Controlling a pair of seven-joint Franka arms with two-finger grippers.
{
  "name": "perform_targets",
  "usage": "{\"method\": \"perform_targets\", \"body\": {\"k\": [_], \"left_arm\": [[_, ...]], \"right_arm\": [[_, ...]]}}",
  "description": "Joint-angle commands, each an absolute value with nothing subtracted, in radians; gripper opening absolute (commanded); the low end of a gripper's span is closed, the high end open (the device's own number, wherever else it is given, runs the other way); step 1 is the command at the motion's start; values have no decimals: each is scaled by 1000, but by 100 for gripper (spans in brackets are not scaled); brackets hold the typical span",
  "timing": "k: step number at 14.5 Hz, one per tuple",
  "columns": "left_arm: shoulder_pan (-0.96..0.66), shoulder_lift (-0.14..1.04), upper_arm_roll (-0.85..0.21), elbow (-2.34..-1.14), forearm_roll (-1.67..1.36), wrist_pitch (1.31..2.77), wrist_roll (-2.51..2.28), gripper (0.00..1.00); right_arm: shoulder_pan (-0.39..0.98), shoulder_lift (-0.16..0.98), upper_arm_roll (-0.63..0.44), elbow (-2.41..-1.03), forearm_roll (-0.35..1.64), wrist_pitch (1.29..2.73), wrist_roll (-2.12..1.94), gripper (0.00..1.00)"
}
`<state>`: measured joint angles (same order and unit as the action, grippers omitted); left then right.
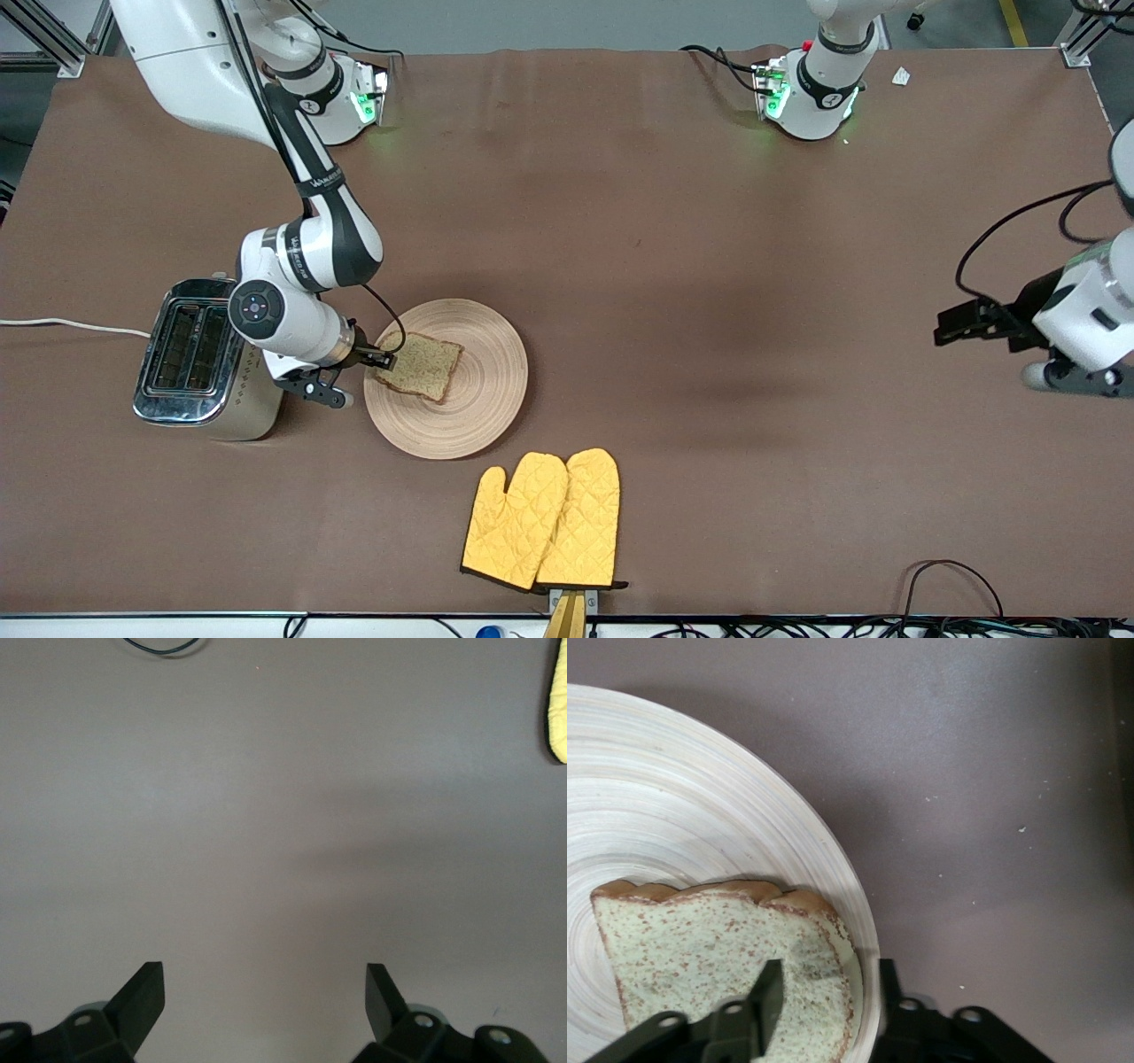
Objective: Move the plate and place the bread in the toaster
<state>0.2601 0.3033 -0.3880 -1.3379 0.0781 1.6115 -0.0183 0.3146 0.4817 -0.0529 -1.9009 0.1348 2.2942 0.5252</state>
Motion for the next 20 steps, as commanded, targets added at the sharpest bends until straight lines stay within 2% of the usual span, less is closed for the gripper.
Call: {"method": "perform_targets", "body": {"k": [1, 6, 9, 12, 14, 18, 20], "left_arm": [[250, 180, -394, -1429, 87, 1606, -51, 100], [252, 133, -403, -1474, 86, 1608, -52, 100], [216, 72, -377, -1535, 71, 1654, -49, 100], [21, -6, -163, -1598, 28, 1655, -41, 100], [-53, -12, -27, -1603, 6, 1655, 6, 100], [-66, -12, 15, -1595, 2, 1658, 57, 100], [-43, -8, -35, -1576, 3, 1658, 45, 100]], "right_arm": [[318, 453, -55, -1940, 147, 2315, 534, 47], [322, 453, -55, -1950, 147, 2319, 534, 47], [328, 453, -57, -1951, 147, 2322, 534, 41], [334, 453, -57, -1951, 147, 2322, 532, 40], [334, 454, -57, -1951, 147, 2322, 531, 39], [333, 454, -57, -1970, 146, 2345, 531, 39], [333, 454, -57, -1971, 146, 2345, 531, 38]]}}
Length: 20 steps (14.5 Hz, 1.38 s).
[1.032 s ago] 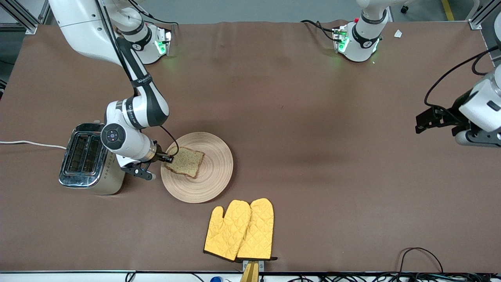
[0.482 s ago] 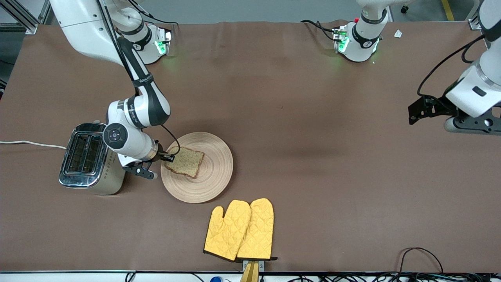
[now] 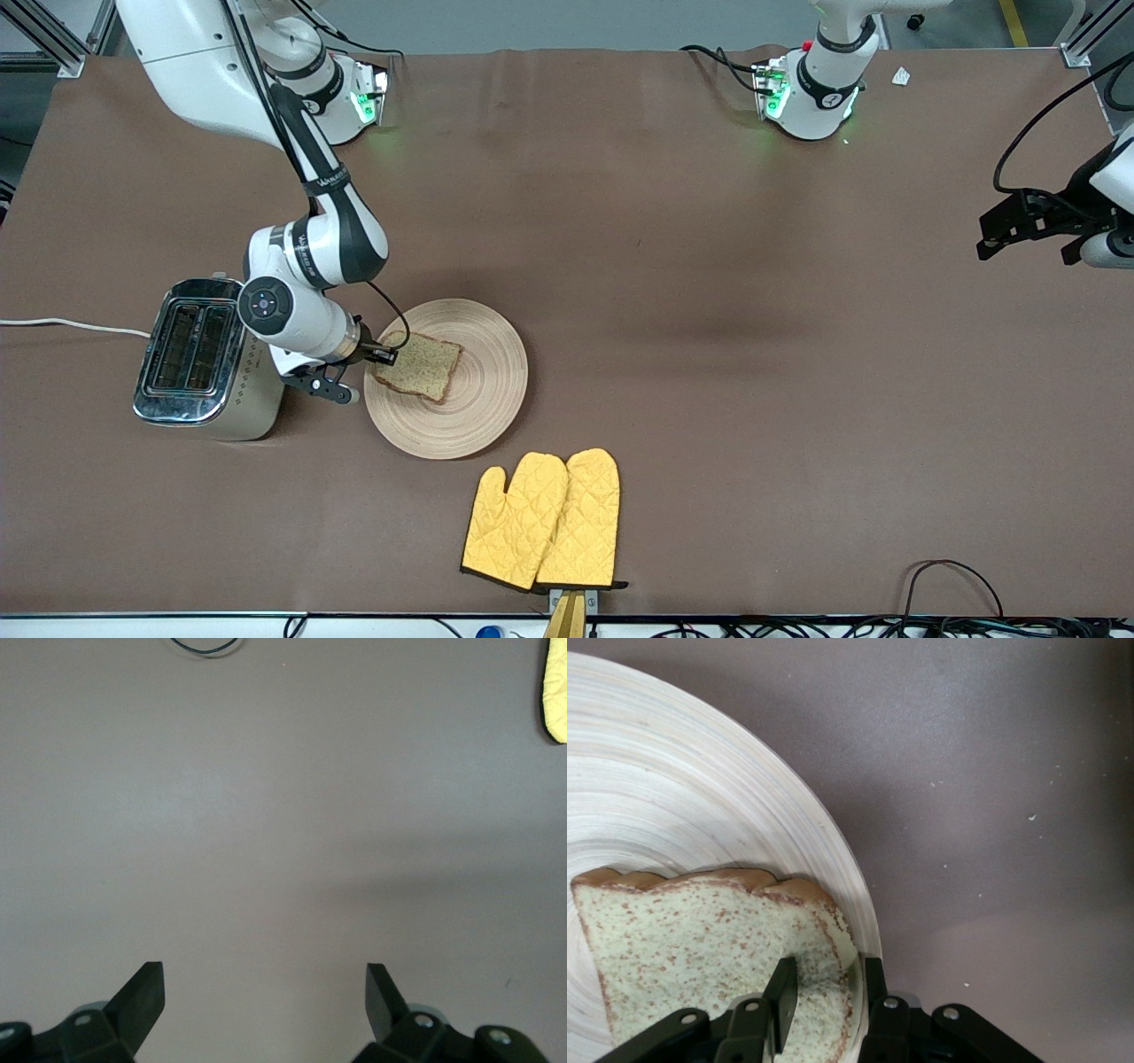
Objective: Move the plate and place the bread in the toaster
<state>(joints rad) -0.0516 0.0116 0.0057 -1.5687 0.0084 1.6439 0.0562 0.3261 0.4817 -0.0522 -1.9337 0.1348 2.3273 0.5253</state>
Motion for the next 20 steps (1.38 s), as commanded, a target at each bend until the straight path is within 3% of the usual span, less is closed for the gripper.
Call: {"method": "perform_targets", "body": {"k": [1, 3, 4, 12, 17, 20], "left_arm": [[-11, -6, -69, -1562, 6, 1658, 10, 100], [3, -9, -94, -1562, 8, 1649, -35, 100], [6, -11, -95, -1563, 5, 1646, -34, 100], [8, -3, -95, -1560, 11, 1646, -20, 100], [9, 3, -97, -1557, 12, 1646, -12, 100], [14, 6, -94, -1557, 12, 1646, 2, 100]], "right_arm": [[334, 454, -57, -1971, 146, 2345, 531, 31], [336, 454, -57, -1970, 146, 2344, 531, 6], [334, 454, -57, -1970, 146, 2342, 531, 0], [333, 449, -57, -1924, 146, 2290, 523, 0], [324, 420, -66, -1711, 118, 1976, 522, 0], [324, 414, -63, -1585, -6, 1823, 511, 0]]}}
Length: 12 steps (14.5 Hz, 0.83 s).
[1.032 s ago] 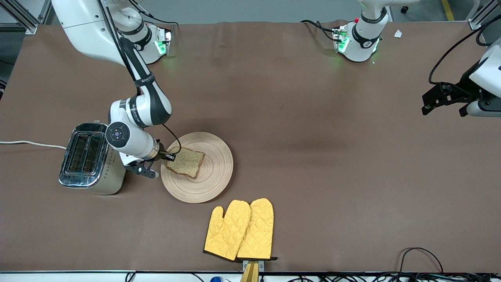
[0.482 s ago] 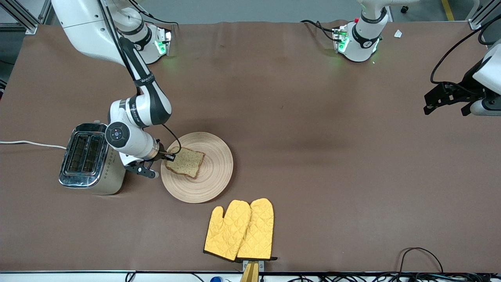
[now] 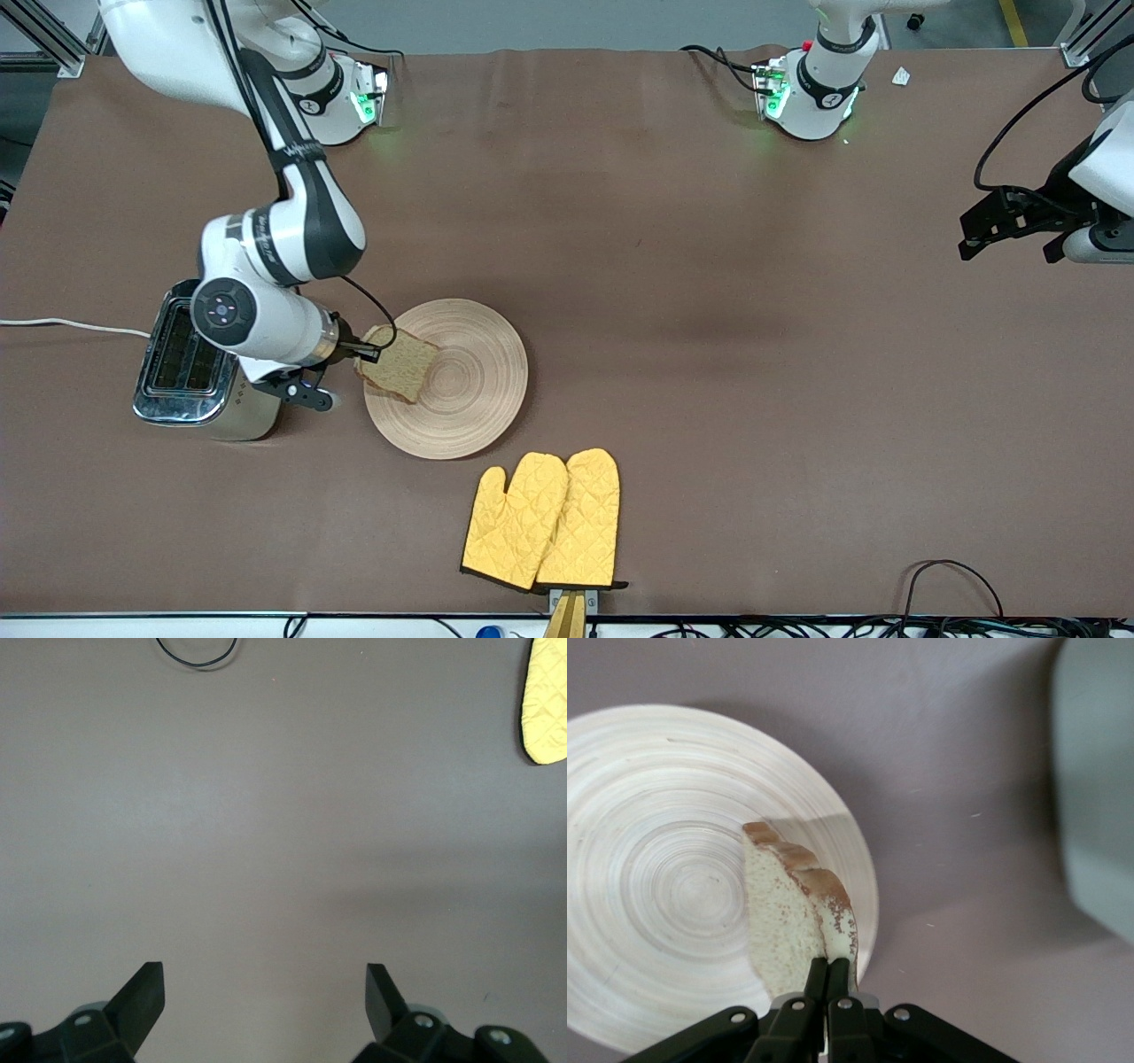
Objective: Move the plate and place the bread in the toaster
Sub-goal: 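Lift the bread slice with the right gripper over the toaster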
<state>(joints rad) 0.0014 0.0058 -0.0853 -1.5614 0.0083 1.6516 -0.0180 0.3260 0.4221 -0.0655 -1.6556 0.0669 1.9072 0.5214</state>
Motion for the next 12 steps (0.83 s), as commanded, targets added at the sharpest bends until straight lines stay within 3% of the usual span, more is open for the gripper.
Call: {"method": "perform_targets", "body": {"k": [1, 8, 12], "left_arm": [[14, 12, -94, -1555, 12, 1646, 0, 100], [17, 28, -92, -1543, 15, 1657, 0, 100], [17, 28, -92, -1540, 15, 1657, 0, 100]], "right_arm": [[325, 414, -61, -1550, -81, 1784, 487, 0], [333, 411, -58, -1454, -545, 1592, 240, 0], [327, 396, -64, -1454, -630, 1525, 187, 0]]}}
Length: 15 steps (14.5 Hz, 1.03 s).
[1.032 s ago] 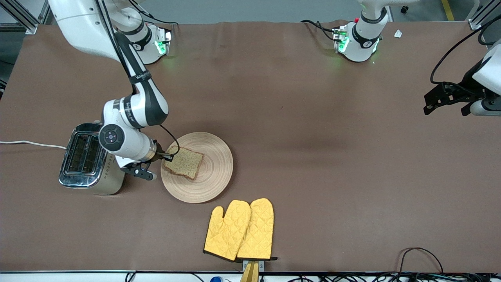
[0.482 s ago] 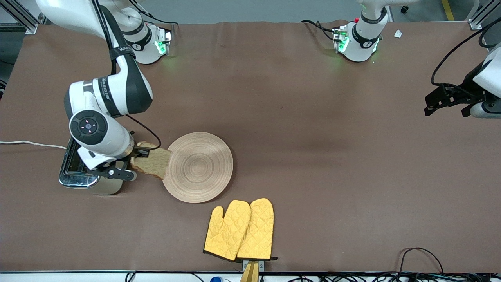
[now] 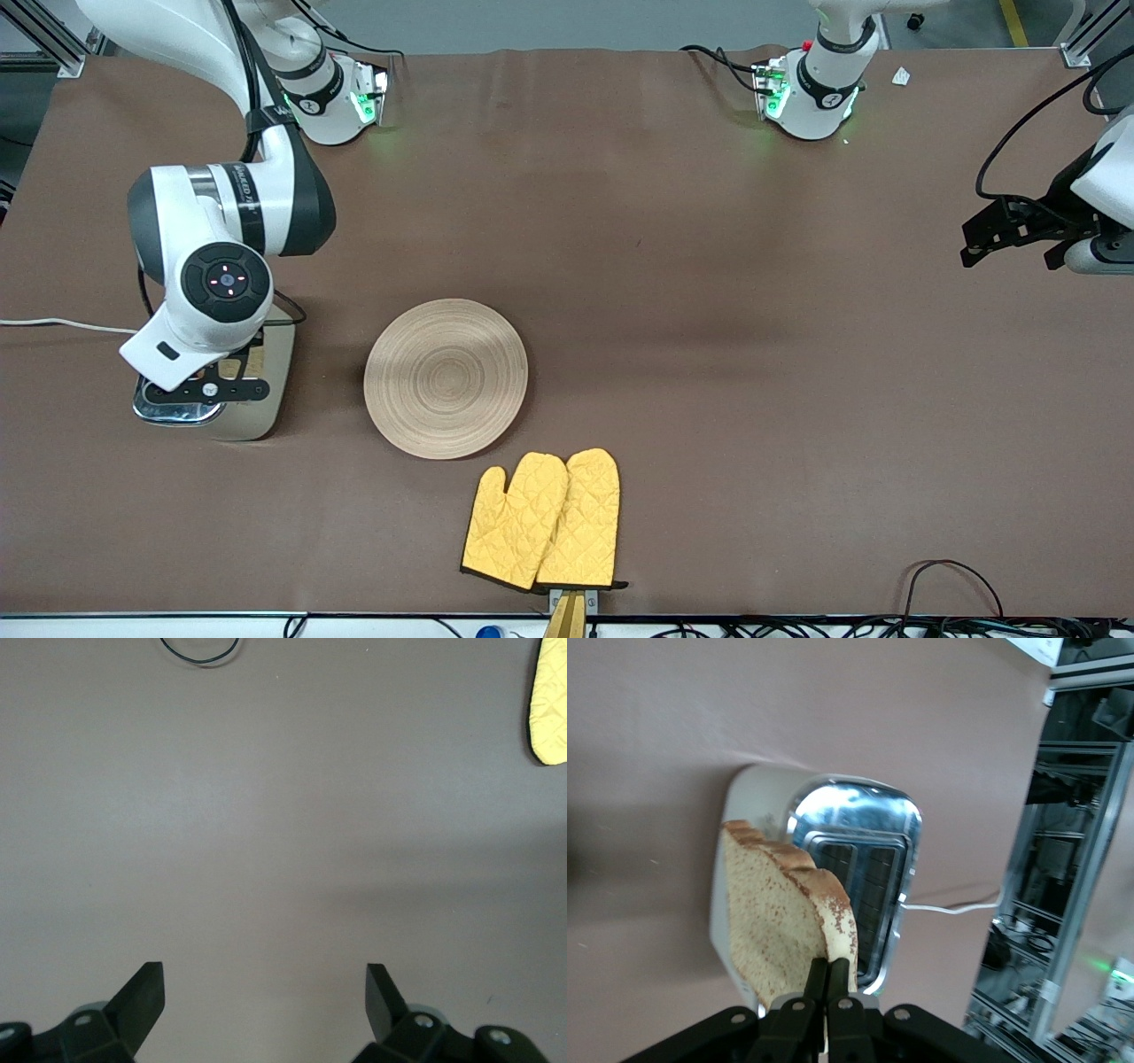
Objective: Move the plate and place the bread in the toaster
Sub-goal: 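Lift the bread slice with the right gripper over the toaster, then lower the bread into the toaster slot and open the right gripper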
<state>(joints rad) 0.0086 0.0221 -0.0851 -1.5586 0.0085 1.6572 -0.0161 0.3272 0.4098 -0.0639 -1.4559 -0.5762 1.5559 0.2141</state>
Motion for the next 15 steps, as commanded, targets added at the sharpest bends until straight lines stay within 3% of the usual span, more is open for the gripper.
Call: {"method": "perform_targets", "body": {"k": [1, 15], "left_arm": [[17, 28, -92, -1540, 15, 1657, 0, 100], [18, 28, -91, -1540, 15, 1657, 2, 100]], "right_arm": [[324, 394, -64, -1453, -659, 1505, 186, 0], [268, 385, -64, -1468, -713, 1496, 232, 0]]}}
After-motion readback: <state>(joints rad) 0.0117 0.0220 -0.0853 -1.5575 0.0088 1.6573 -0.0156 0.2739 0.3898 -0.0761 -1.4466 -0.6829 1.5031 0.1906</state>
